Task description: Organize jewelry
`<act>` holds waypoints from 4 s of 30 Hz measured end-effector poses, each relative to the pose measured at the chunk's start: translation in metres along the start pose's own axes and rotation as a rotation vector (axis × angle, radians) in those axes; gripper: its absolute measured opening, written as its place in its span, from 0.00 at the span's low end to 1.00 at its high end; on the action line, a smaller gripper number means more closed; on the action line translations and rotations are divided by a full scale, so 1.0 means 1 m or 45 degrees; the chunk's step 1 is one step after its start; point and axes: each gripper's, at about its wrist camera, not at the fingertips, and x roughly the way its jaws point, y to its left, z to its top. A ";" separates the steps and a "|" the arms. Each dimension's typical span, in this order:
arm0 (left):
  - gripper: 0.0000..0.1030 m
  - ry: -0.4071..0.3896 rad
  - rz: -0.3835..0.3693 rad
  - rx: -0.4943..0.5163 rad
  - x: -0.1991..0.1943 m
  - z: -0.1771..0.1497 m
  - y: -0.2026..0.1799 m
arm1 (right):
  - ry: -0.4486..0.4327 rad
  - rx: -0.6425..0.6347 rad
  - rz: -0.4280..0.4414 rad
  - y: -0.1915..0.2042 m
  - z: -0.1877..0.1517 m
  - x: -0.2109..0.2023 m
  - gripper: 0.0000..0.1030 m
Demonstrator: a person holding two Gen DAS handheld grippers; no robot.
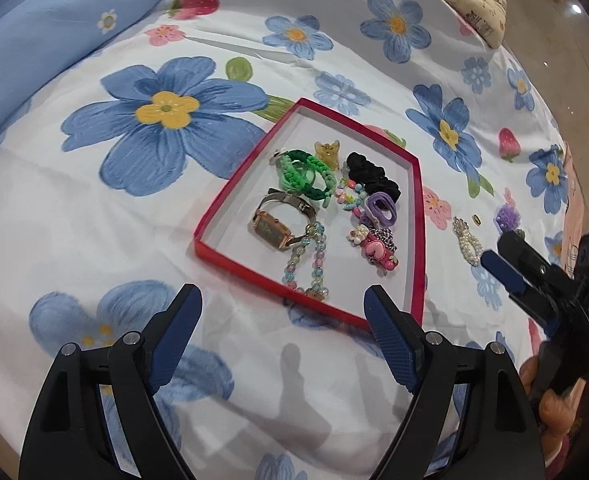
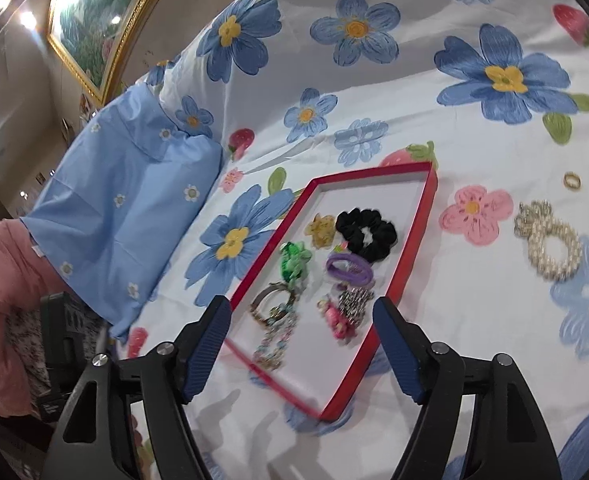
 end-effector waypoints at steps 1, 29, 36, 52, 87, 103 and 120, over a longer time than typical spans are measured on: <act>0.81 -0.001 0.011 0.002 -0.002 -0.002 0.000 | -0.003 0.002 -0.002 0.001 -0.004 -0.002 0.74; 1.00 -0.277 0.332 0.316 -0.063 -0.008 -0.041 | -0.087 -0.413 -0.320 0.064 -0.012 -0.063 1.00; 1.00 -0.198 0.403 0.318 -0.031 -0.025 -0.032 | 0.038 -0.362 -0.357 0.040 -0.041 -0.022 1.00; 1.00 -0.142 0.407 0.304 -0.015 -0.038 -0.022 | 0.152 -0.359 -0.355 0.032 -0.059 0.001 1.00; 1.00 -0.215 0.349 0.302 -0.015 -0.039 -0.027 | 0.094 -0.339 -0.329 0.022 -0.057 0.007 1.00; 1.00 -0.210 0.372 0.304 -0.014 -0.039 -0.026 | 0.094 -0.338 -0.327 0.021 -0.057 0.006 1.00; 1.00 -0.215 0.359 0.311 -0.017 -0.039 -0.029 | 0.087 -0.338 -0.322 0.024 -0.057 0.004 1.00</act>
